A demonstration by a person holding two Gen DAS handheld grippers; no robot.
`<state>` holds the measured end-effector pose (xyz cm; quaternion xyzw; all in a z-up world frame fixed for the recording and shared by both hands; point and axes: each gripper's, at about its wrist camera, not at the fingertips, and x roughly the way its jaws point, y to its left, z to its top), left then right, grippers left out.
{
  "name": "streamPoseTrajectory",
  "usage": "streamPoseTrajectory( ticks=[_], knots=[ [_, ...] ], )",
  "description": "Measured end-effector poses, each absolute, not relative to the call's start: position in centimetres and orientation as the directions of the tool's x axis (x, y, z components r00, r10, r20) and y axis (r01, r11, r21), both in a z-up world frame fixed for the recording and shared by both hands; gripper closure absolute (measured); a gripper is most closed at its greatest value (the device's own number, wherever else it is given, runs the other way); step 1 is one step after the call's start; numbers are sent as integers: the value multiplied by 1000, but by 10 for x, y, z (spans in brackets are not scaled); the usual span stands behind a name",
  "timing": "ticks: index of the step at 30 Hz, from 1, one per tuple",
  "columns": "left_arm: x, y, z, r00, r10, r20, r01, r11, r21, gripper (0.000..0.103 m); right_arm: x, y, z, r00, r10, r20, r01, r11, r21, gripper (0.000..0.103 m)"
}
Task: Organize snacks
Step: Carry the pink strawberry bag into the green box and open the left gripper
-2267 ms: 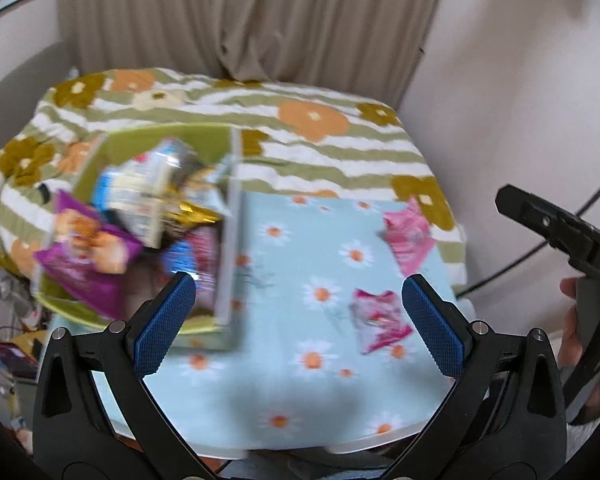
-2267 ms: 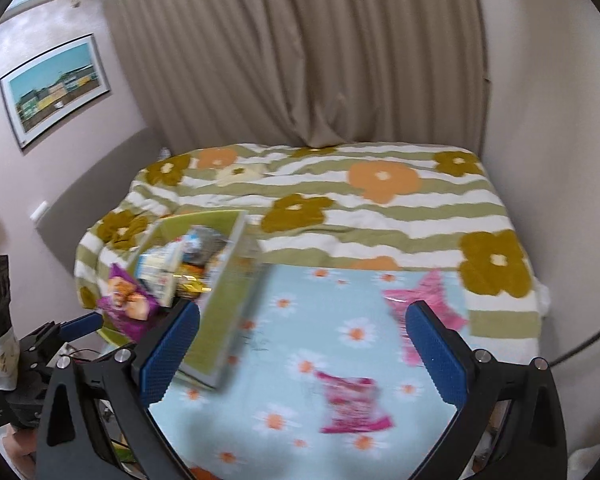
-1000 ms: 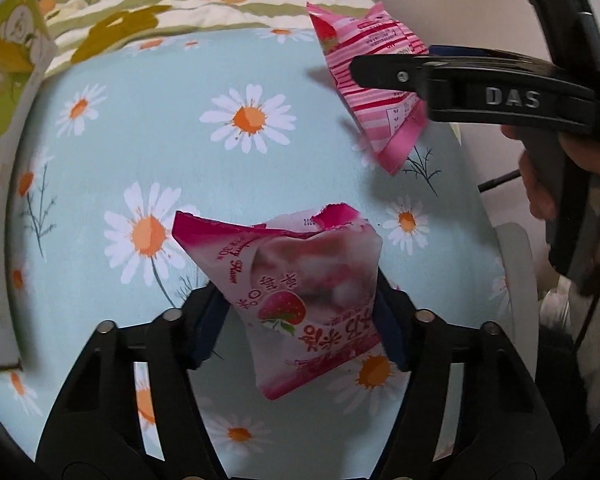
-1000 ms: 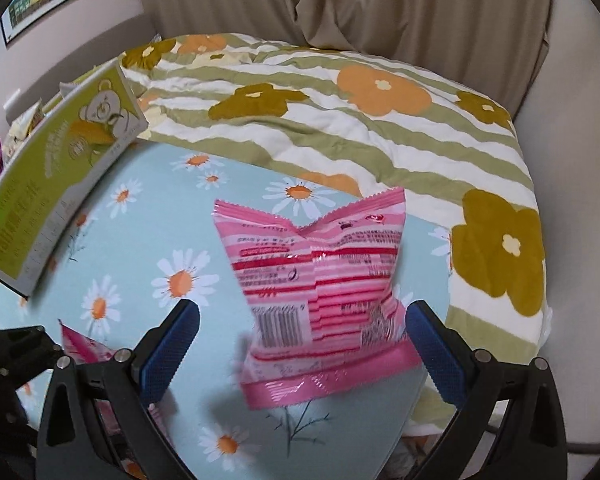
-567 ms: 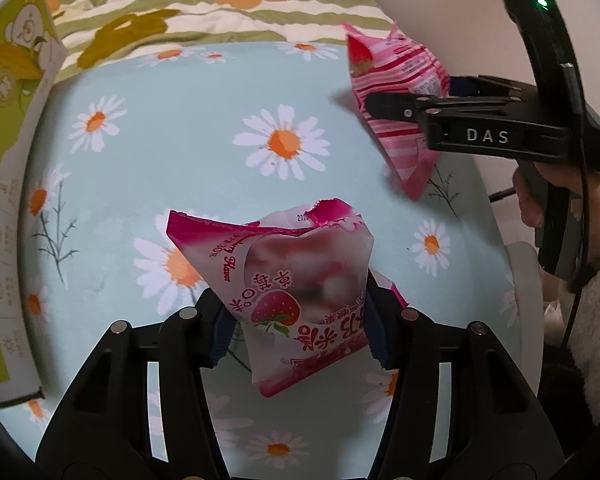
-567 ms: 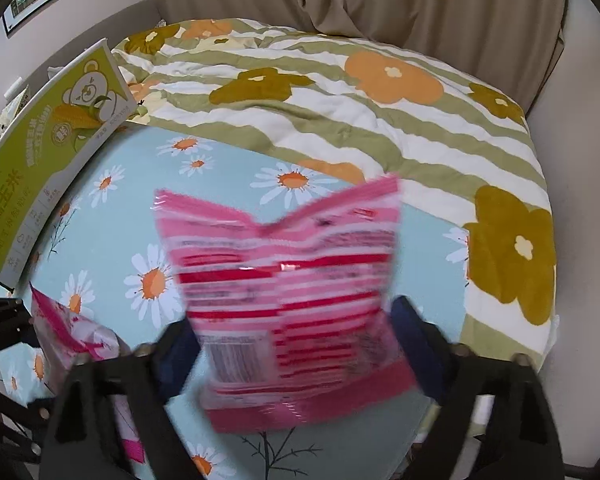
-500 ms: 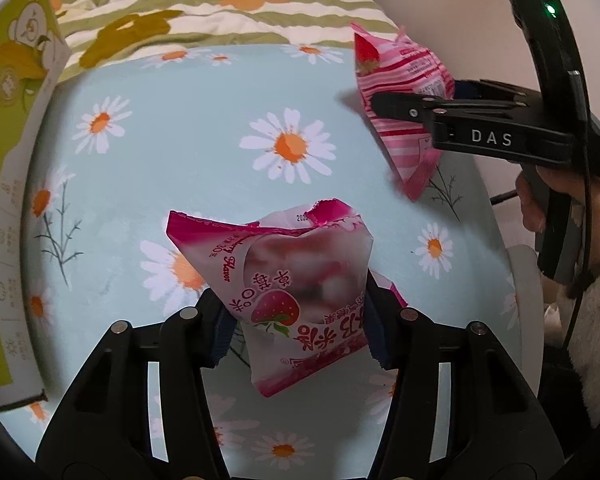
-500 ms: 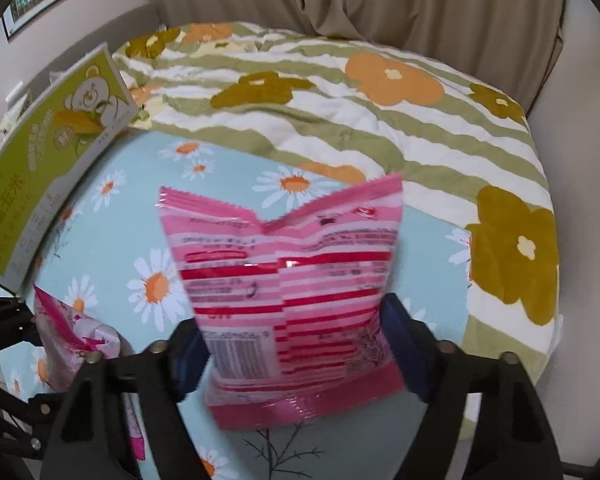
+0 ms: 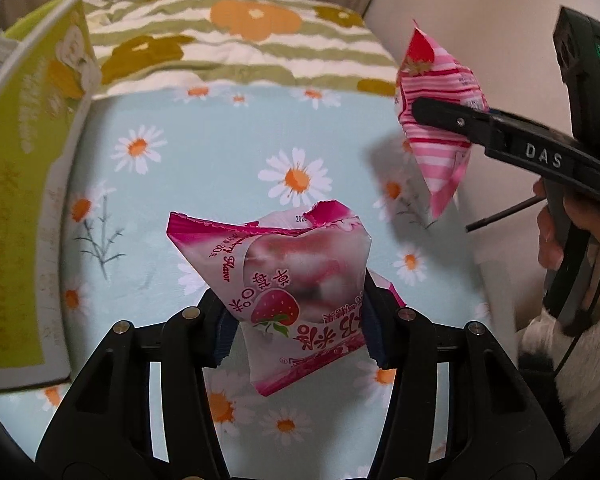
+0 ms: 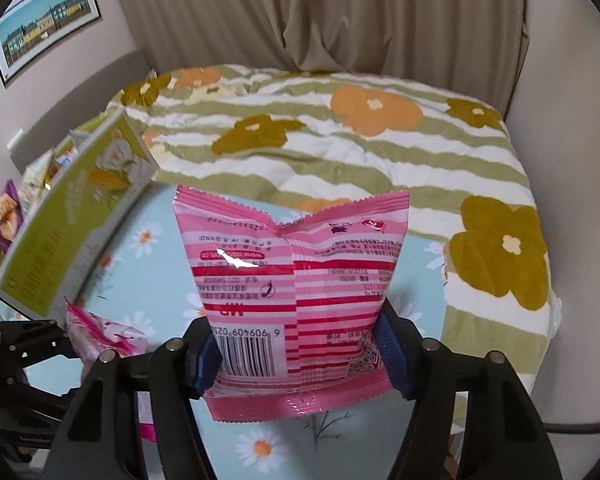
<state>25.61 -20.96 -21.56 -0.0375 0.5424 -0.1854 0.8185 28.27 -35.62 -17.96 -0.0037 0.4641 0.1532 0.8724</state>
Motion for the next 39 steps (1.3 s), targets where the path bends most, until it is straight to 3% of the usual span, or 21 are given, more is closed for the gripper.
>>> streamPoseTrajectory(
  ticks=[8,20,28,36,39],
  knots=[
    [225,-183,-148,456,-375,-807,242,925,-293,55,245,-332,-117,584,292,-758,-303,944,131,41],
    [202,-79,-55,623,-280,-730,126,957,-260,55,215,-262,-35,615,409,-674,-376,903,205,41],
    [221,4,-55,613,-250,-749,79,963,-256,55,218,-185,-17,602,447,-662,-405,885,229,40],
    [245,52,-90,546,-252,-799,93,966,-242,55,235,-118,-26,575,441,-689,-384,889,249,41],
    [251,60,-103,513,-238,-825,74,970,-233,47,239,-105,-32,561,431,-707,-373,894,248,40]
  ],
)
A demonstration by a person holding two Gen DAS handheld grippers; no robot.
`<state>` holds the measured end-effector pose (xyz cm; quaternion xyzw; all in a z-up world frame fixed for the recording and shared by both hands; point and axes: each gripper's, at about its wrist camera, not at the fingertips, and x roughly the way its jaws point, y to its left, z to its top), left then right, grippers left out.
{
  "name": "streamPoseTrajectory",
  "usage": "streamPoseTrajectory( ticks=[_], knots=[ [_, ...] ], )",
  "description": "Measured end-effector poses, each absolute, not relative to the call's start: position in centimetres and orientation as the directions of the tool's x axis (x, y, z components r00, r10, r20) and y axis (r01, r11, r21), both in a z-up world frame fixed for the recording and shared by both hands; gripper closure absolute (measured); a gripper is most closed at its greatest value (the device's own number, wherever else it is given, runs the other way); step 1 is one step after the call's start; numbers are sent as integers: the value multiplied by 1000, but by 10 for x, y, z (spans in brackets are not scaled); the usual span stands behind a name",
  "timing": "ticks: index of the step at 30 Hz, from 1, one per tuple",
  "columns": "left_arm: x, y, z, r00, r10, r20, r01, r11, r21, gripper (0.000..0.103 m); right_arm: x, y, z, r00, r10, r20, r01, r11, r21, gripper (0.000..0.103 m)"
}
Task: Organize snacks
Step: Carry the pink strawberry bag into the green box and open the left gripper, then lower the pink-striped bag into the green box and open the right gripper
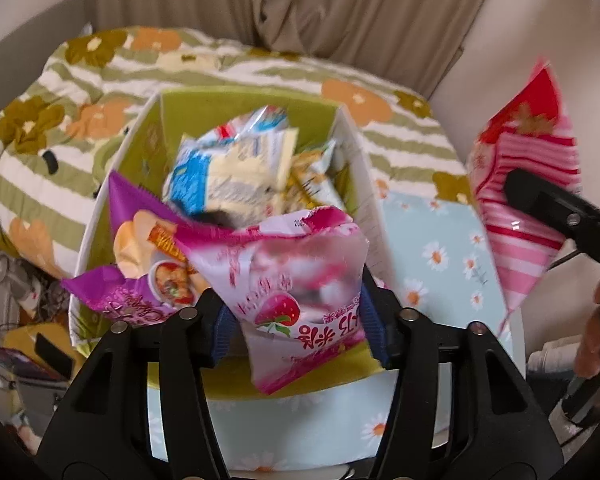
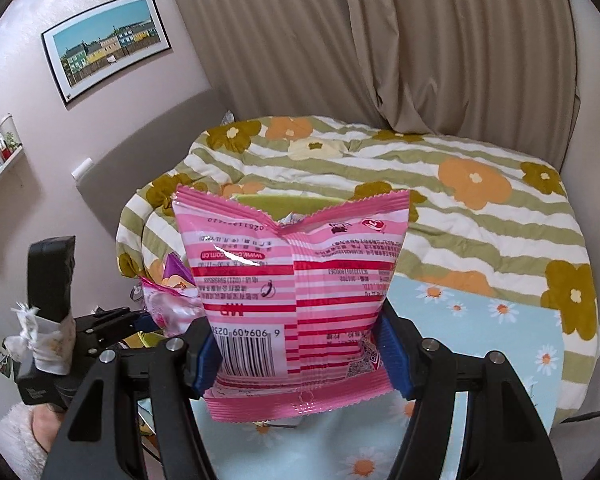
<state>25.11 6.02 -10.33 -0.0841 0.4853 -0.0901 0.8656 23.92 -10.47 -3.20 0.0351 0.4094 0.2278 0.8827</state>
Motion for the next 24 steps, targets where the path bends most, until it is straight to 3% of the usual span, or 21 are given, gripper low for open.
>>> streamPoseTrajectory(
  ticks=[2,4,12,24],
  knots=[
    [253,66,-109,513,-226,-828,60,972,-228,13,241,-99,-35,558,423,-714,-370,897,243,40],
    [251,72,-111,518,-236,-822,61,969,-240,1,243,-94,-37,555,416,-721,-365,900,239,40],
    [232,87,-107,531,-257,-808,62,962,-265,1,249,-77,-38,541,412,-733,-354,902,246,41],
    [214,87,-95,577,-212,-788,75,975,-207,1,272,-40,-48,495,399,-772,-369,901,230,38]
  ],
)
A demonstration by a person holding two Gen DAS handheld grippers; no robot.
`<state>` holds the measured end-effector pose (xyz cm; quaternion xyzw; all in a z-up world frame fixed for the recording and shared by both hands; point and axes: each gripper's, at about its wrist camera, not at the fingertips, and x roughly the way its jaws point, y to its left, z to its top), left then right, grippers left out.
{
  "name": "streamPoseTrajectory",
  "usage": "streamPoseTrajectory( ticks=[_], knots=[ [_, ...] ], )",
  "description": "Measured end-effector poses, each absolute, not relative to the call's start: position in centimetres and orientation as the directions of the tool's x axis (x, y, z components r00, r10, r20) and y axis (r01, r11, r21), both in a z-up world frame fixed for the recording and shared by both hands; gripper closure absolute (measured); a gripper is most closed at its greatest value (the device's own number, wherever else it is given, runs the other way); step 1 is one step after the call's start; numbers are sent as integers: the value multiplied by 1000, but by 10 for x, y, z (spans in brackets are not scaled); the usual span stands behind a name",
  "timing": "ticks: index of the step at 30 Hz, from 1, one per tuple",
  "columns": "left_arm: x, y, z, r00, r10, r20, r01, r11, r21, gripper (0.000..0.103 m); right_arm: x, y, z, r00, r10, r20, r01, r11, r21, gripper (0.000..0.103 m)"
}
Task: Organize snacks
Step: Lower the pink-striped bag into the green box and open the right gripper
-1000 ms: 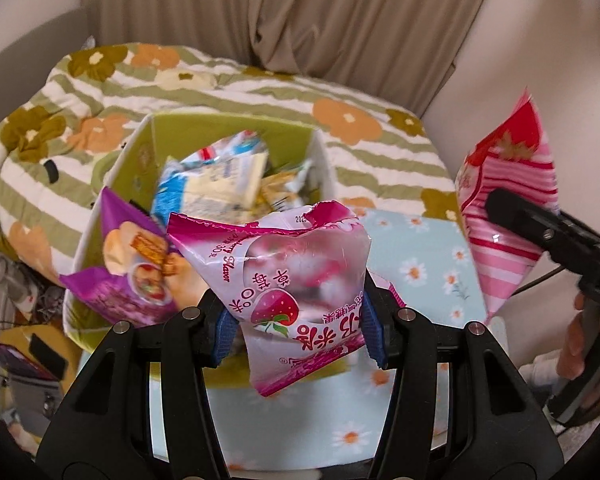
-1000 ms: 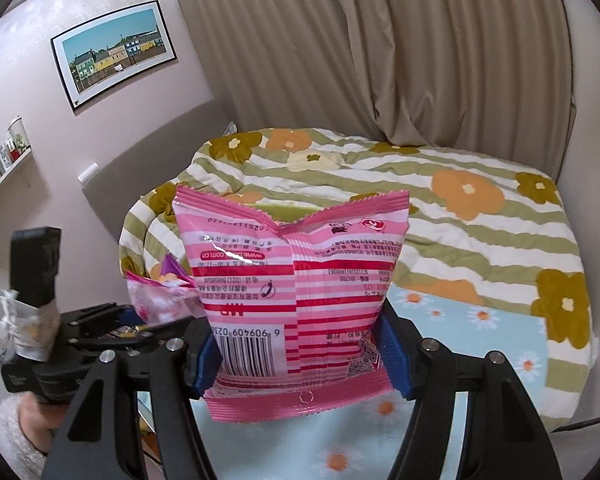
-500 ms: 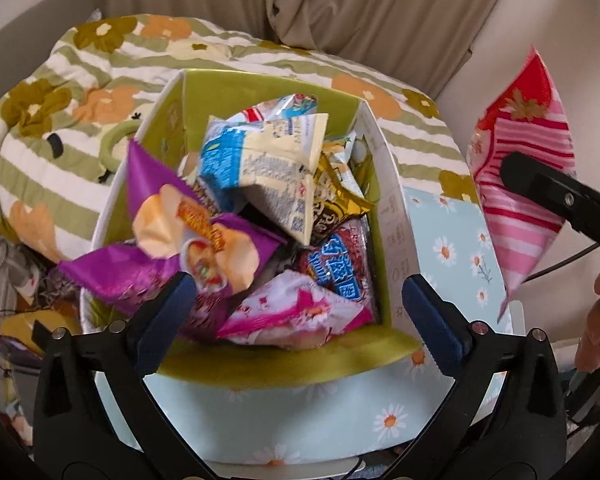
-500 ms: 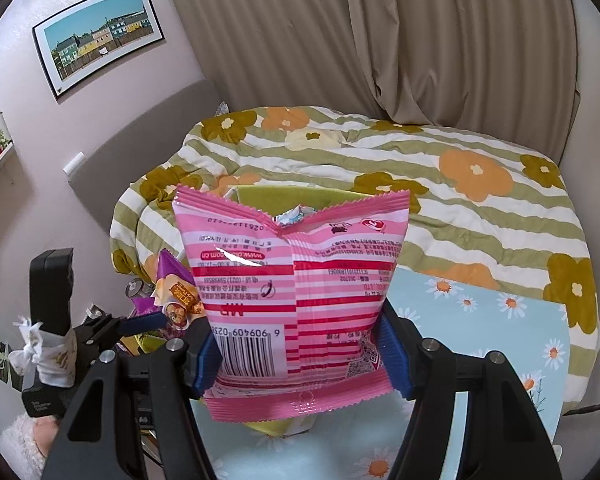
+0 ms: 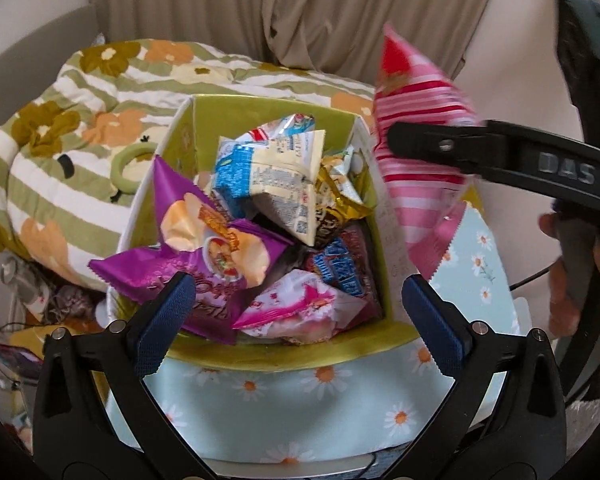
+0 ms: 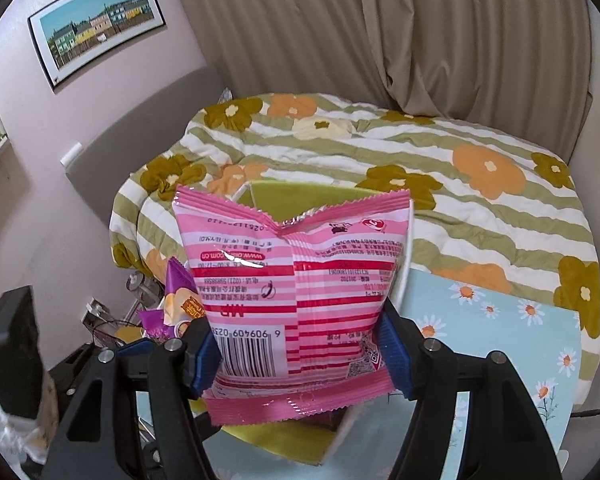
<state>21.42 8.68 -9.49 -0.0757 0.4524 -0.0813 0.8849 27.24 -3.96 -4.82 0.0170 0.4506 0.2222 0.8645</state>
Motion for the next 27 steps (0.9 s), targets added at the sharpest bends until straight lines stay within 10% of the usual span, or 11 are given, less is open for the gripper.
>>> streamPoseTrajectory(
  ticks=[5,27],
  knots=[
    [213,96,-100,573,-200,-795,57,977,-205,1,280,-31,-66,466,408,-785,-360,898,253,6],
    [196,55,-67,605,-295,-740,203,955,-215,1,224,-83,-24,625,288,-725,-210,957,200,5]
  ],
)
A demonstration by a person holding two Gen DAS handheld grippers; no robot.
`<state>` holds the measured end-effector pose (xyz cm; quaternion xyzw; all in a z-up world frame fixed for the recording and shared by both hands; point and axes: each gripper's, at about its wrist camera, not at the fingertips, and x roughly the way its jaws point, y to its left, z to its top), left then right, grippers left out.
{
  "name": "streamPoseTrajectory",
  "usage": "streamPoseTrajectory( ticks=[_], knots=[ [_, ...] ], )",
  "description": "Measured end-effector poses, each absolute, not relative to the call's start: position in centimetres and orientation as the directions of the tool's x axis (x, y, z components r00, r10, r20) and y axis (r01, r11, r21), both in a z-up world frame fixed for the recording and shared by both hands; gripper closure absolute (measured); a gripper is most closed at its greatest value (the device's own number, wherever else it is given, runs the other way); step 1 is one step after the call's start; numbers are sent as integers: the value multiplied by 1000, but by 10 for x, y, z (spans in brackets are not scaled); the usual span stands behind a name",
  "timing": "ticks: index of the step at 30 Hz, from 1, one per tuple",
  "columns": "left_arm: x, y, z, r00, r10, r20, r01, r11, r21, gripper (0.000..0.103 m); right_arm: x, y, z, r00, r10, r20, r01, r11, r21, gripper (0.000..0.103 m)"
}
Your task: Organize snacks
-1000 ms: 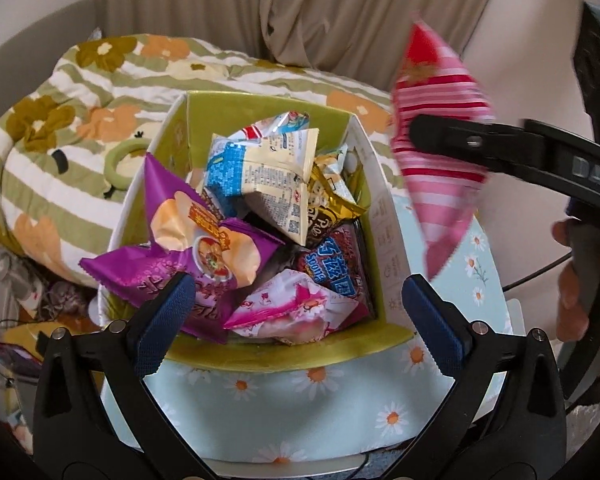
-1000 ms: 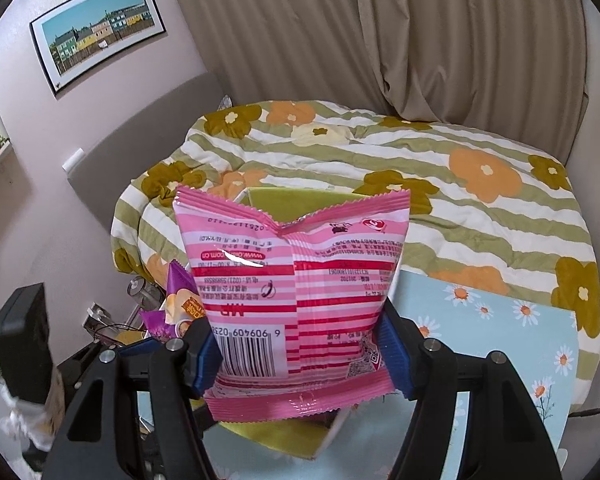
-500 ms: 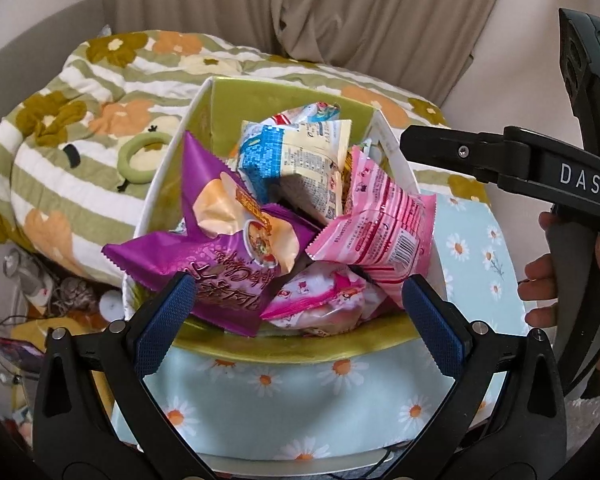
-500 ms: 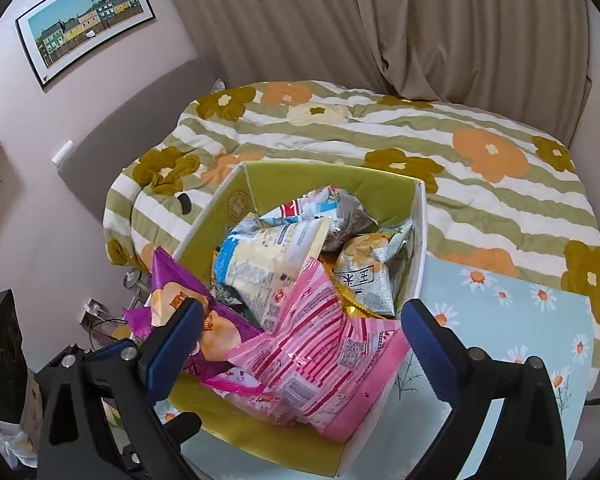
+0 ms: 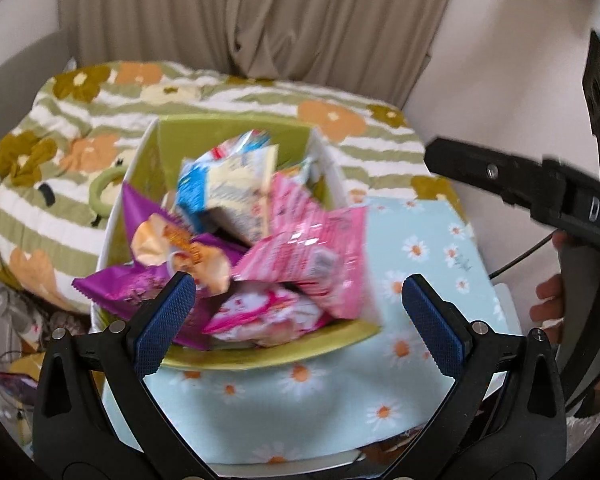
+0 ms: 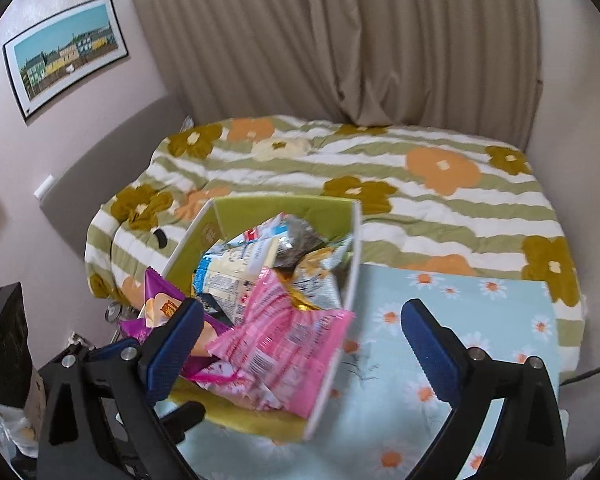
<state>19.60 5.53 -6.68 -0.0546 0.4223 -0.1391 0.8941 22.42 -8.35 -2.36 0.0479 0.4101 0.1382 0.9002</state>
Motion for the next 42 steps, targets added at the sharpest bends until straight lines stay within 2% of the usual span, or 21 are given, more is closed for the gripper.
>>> streamPoseTrajectory(
  ticks=[9,15,23,31,42],
  knots=[
    [137,-9,-24,669,-326,-668,254,945,-206,1,144,-149,17,721,224,-656,-152,974,165,5],
    [77,-37,0,723,-300,-622,245,954,-175,1,86,-180,28,754,171,-635,-119,985,124,5],
    [18,-35,29,802,-185,-567,161,983,-94,1,27,-206,42,790,76,-609,-38,996,75,5],
    [-9,-28,41,832,-100,-546,93,995,-40,1,-15,-216,48,806,2,-592,20,999,32,5],
    [-14,-28,40,831,-82,-550,86,996,-20,1,-20,-215,43,810,-11,-586,43,998,40,5]
  ],
)
